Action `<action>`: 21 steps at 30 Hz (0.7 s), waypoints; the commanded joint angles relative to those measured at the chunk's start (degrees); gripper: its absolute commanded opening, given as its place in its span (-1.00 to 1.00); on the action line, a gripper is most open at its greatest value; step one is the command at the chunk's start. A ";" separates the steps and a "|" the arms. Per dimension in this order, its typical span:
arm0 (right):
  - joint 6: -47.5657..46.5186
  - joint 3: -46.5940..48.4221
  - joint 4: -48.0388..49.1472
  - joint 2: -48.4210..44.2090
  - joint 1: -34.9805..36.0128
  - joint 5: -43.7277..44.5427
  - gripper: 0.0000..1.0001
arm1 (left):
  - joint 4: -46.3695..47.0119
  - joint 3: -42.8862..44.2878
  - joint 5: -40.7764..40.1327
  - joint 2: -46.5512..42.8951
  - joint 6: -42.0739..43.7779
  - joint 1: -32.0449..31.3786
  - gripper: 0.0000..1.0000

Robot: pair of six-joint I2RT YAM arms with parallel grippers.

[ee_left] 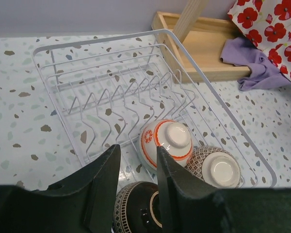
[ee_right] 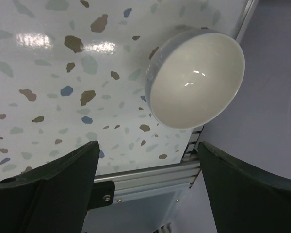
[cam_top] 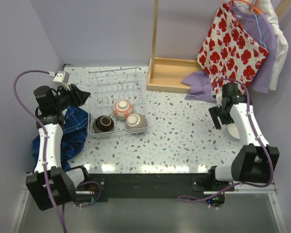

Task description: Load the bowls into the dish rack

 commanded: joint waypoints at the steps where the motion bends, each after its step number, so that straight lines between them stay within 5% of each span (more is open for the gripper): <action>1: -2.73 -2.34 1.76 0.60 -1.55 1.08 0.72 | 3.55 0.52 -1.63 -1.63 -1.82 -0.73 -0.18; 11: -8.44 -2.52 10.99 7.80 -2.96 -0.23 0.61 | 2.40 0.25 -1.19 -2.34 -1.38 -1.87 -0.18; 21: -9.15 -2.26 12.14 12.90 -3.22 -1.11 0.19 | 2.05 -0.27 -1.63 -2.51 -1.73 -1.96 -0.18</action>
